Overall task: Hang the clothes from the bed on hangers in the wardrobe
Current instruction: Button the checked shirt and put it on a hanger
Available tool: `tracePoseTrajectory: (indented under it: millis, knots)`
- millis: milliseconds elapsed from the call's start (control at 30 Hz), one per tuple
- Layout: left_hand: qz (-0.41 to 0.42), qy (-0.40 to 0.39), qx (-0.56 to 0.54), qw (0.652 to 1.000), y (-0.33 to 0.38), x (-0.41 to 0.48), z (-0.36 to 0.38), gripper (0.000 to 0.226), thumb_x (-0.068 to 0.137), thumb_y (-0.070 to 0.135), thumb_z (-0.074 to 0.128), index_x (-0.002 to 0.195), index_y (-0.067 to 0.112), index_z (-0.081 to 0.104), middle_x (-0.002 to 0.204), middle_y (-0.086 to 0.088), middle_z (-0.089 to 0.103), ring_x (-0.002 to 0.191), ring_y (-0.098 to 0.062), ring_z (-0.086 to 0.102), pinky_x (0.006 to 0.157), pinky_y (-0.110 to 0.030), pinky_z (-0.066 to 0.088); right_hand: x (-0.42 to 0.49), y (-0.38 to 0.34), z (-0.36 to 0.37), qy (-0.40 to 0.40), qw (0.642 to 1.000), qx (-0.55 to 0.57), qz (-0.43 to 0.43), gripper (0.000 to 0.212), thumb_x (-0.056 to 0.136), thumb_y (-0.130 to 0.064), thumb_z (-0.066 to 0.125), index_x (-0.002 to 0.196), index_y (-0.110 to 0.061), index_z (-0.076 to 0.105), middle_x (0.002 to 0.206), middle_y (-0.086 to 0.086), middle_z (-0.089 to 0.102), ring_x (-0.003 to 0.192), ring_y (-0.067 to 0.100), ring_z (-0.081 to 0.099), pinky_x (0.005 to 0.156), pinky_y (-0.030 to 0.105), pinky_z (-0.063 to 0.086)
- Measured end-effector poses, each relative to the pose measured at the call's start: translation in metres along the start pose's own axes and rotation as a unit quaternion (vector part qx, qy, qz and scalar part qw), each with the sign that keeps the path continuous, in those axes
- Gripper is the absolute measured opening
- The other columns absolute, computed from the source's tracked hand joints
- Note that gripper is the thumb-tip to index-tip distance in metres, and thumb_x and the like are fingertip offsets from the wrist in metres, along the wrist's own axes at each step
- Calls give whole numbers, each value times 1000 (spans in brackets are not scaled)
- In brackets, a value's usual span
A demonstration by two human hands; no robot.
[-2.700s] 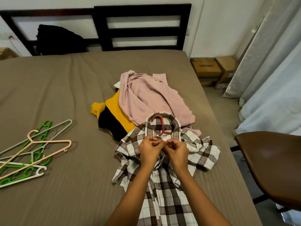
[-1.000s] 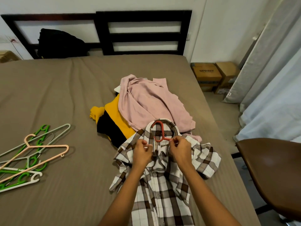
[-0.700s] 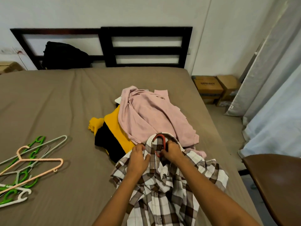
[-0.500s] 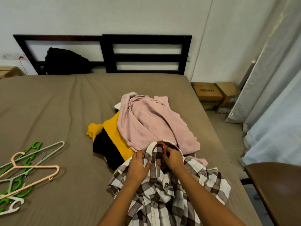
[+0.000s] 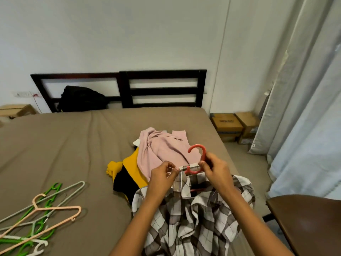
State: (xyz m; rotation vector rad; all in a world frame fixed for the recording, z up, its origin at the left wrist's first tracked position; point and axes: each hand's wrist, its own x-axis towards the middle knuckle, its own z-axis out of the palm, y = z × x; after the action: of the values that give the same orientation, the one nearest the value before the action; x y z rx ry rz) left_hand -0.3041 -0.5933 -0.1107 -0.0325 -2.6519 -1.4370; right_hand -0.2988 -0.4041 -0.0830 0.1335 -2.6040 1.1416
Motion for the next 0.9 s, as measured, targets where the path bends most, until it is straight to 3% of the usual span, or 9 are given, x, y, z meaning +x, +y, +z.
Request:
tracePoseTrajectory:
  millis: [100, 167, 267, 400, 467, 533, 633, 767, 900]
  knots:
    - [-85, -33, -75, 993, 57, 5, -43, 29, 75, 16, 78, 98, 11, 60, 69, 0, 63, 64, -8, 62, 63, -23, 51, 10, -48, -37, -16, 1000, -6, -8, 4, 89, -17, 62, 94, -17, 61, 79, -5, 62, 70, 11, 62, 65, 25, 51]
    - [-73, -45, -111, 990, 97, 5, -71, 32, 71, -3, 75, 95, 8, 56, 63, 1, 56, 50, 1, 55, 51, -14, 48, 14, -81, -59, -26, 999, -31, -18, 6, 89, -18, 64, 93, -14, 62, 82, -1, 65, 75, 15, 63, 72, 31, 54]
    - [64, 38, -16, 997, 158, -6, -112, 36, 70, -4, 70, 99, 13, 55, 74, 3, 56, 63, -8, 56, 51, -10, 42, 15, -128, -90, -7, 998, -63, -28, 15, 88, -20, 64, 100, -12, 65, 91, 6, 69, 84, 20, 64, 80, 37, 53]
    - [266, 85, 122, 952, 221, -32, -154, 40, 72, -11, 53, 103, 14, 47, 86, 0, 54, 78, -19, 54, 63, -26, 42, 19, -193, -148, 87, 993, -66, -46, 18, 87, -20, 64, 103, -11, 67, 93, 9, 69, 86, 24, 63, 70, 26, 44]
    - [258, 37, 143, 955, 243, -43, -174, 45, 76, -3, 61, 113, 13, 42, 101, 0, 48, 90, -18, 52, 69, -22, 38, 20, -223, -179, 112, 991, -36, -59, 15, 85, -18, 65, 99, -12, 68, 86, 8, 68, 79, 21, 61, 66, 22, 38]
    - [231, 30, 111, 966, 256, -49, -197, 54, 79, 22, 72, 122, 13, 41, 112, -1, 45, 96, -16, 50, 77, -23, 41, 17, -249, -200, 101, 991, -5, -83, 14, 85, -15, 65, 98, -12, 67, 81, 4, 65, 74, 17, 62, 66, 23, 44]
    - [273, 64, 212, 936, 269, -54, -230, 39, 93, 30, 54, 128, 14, 48, 124, -6, 50, 113, -22, 48, 94, -33, 40, 7, -278, -218, 80, 989, 42, -115, 9, 85, -12, 65, 95, -13, 65, 81, 3, 67, 72, 16, 67, 71, 32, 58]
    - [237, -63, 204, 948, 278, -66, -251, 28, 101, 32, 37, 110, 16, 58, 99, -6, 62, 89, -22, 57, 74, -32, 42, -1, -308, -229, 89, 985, 54, -141, 15, 87, -13, 65, 102, -8, 64, 88, 7, 67, 73, 16, 67, 73, 29, 58]
    - [238, 19, 202, 950, 289, -74, -256, 27, 101, 29, 39, 102, 8, 56, 94, -12, 62, 81, -23, 55, 66, -30, 38, -2, -324, -236, 128, 973, 75, -175, 23, 83, -17, 71, 103, -7, 64, 96, 11, 68, 79, 19, 68, 67, 17, 55]
